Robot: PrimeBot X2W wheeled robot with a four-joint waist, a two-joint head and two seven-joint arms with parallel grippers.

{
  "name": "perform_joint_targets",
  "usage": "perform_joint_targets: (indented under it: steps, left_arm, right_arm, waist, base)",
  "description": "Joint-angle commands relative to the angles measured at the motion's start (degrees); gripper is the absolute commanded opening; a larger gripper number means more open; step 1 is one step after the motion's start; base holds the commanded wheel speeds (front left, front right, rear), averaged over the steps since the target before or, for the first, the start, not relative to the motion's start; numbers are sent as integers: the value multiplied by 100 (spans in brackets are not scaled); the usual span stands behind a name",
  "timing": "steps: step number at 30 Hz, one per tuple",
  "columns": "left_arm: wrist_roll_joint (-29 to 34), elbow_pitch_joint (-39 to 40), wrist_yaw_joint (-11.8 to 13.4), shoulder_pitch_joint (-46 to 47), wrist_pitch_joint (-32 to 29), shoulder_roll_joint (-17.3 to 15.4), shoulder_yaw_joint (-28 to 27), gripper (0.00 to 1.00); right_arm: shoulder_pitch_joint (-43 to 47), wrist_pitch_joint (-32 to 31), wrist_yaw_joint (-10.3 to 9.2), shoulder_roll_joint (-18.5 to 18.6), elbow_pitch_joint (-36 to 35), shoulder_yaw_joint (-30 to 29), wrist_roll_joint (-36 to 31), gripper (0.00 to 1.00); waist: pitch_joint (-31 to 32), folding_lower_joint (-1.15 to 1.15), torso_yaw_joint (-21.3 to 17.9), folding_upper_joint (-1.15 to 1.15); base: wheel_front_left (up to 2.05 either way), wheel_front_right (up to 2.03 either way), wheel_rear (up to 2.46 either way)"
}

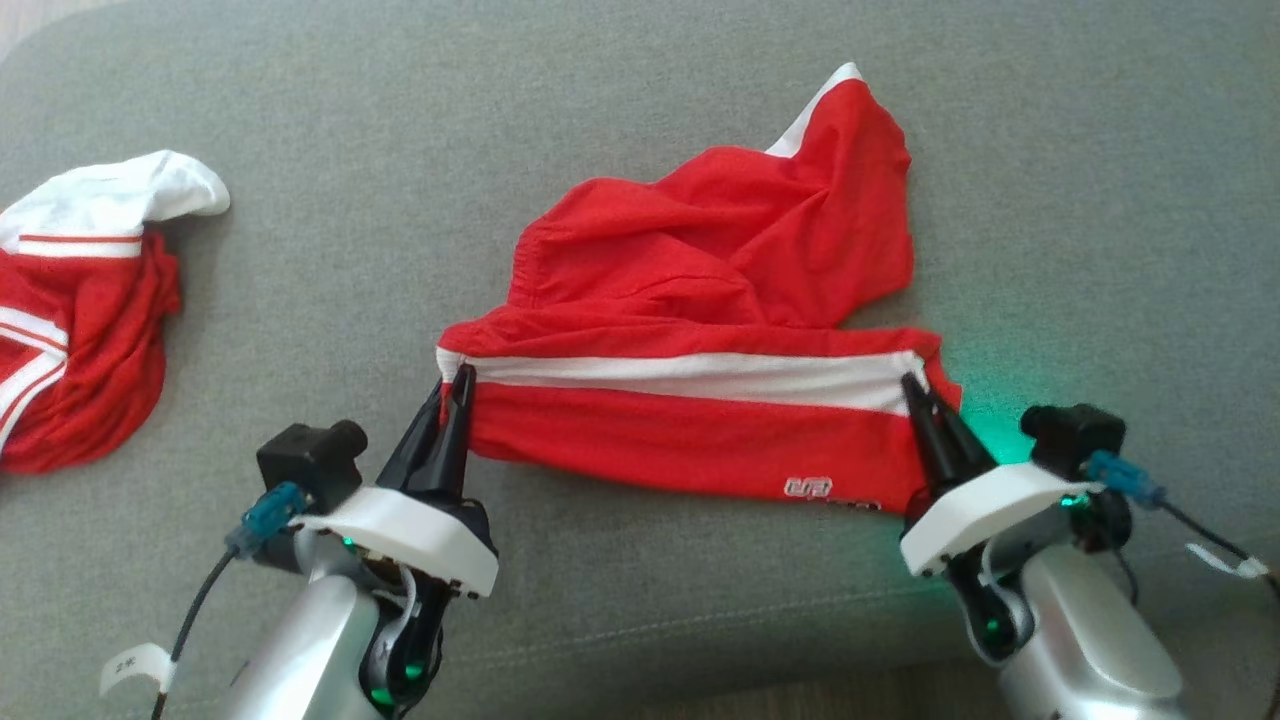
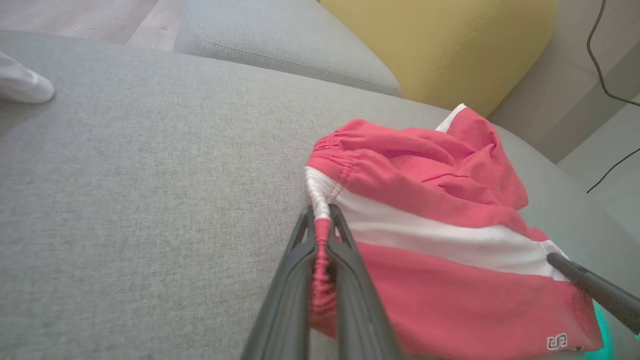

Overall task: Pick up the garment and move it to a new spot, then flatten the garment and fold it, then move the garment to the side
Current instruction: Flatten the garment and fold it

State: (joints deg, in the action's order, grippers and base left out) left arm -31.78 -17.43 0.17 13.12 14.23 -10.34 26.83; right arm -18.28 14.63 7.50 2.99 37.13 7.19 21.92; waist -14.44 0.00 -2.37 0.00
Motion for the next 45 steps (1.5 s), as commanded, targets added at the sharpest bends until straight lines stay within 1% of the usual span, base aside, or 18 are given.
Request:
perform_joint_targets:
  steps: [1,4,8,10,13,16,17,20,23,25,26,29,32,35,37,39,42,45]
  left_arm:
    - [73,168,-22,231,76,-41,-262,0]
    - [33,304,-81,242,76,28,-378,0]
    - [-123,617,-228,417,45,54,-488,0]
    - [-231,863,-289,620,-124,28,-523,0]
    - [-475,1268,-362,1050,-581,-22,-584,0]
    - [-742,1547,-411,1690,-1158,-83,-661,0]
    - [-742,1547,-411,1690,-1158,-83,-661,0]
    - [-1017,1585,-438,2498,-1650,-74,-776,0]
    - [-1258,1315,-454,3401,-2056,-26,-893,0]
    - [-1333,988,-479,4080,-2207,8,-963,0]
    - [-1176,584,-531,4794,-2185,-22,-943,0]
    - [-798,-77,-610,5845,-1838,-53,-875,0]
    - [-447,-687,-670,6795,-1051,-42,-896,0]
    - [-210,-1106,-728,7452,-212,-21,-831,0]
    - [-188,-1301,-751,7598,-3,4,-780,0]
    - [-355,-1369,-760,7481,48,26,-480,0]
    - [-615,-1288,-763,7078,70,-124,50,0]
    - [-907,-949,-764,6416,74,-250,198,0]
  right_arm:
    - [-124,37,-1,-12,-262,29,-113,0]
    - [-41,37,-1,-12,-668,-192,-345,0]
    - [85,37,-1,-12,-1495,-537,-542,0]
    - [83,37,-1,-12,-1896,-663,-667,0]
    - [-132,24,-1,-12,-2299,-758,-892,0]
    - [-666,-205,-1,-12,-2550,-860,-1022,0]
    - [-666,-205,-1,-12,-2550,-860,-1022,0]
    - [-1401,-543,-1,-12,-2654,-1075,-1181,0]
    - [-2301,-914,-1,-12,-2518,-1166,-1077,0]
    - [-3005,-1068,-1,-12,-2283,-1169,-1085,0]
    - [-3743,-1104,-1,-6,-1940,-1176,-1202,0]
    - [-4866,-840,-1,7,-1388,-1278,-1422,0]
    - [-5833,-323,-1,7,-950,-1490,-1775,0]
    - [-6495,-45,-1,1,-716,-1673,-2103,0]
    - [-6662,12,-1,-3,-591,-1728,-2258,0]
    - [-6631,29,-1,-6,-425,-1679,-2307,0]
    - [-6363,34,-1,-9,-266,-1489,-2226,0]
    - [-5894,35,-1,-10,-137,-1334,-2079,0]
  waist:
    - [28,0,-10,0]
    - [92,0,-30,0]
    - [172,0,-76,0]
    - [207,0,-101,0]
    - [217,0,-170,0]
    - [136,0,-240,0]
    - [136,0,-240,0]
    - [-28,0,-290,0]
    - [-317,0,-357,0]
    - [-581,0,-408,0]
    - [-870,0,-455,0]
    - [-1324,0,-516,0]
    - [-1712,0,-551,0]
    - [-2019,0,-542,0]
    - [-2149,0,-505,0]
    - [-2233,0,-477,0]
    - [-2295,0,-419,0]
    - [-2248,0,-392,0]
  base:
    - [0,0,0]
    - [0,0,0]
    - [0,0,0]
    - [0,0,0]
    - [0,0,0]
    - [0,0,0]
    - [0,0,0]
    - [0,0,0]
    - [0,0,0]
    - [0,0,0]
    - [0,0,0]
    - [0,0,0]
    - [0,0,0]
    - [0,0,0]
    - [0,0,0]
    - [0,0,0]
    - [0,0,0]
    - [0,0,0]
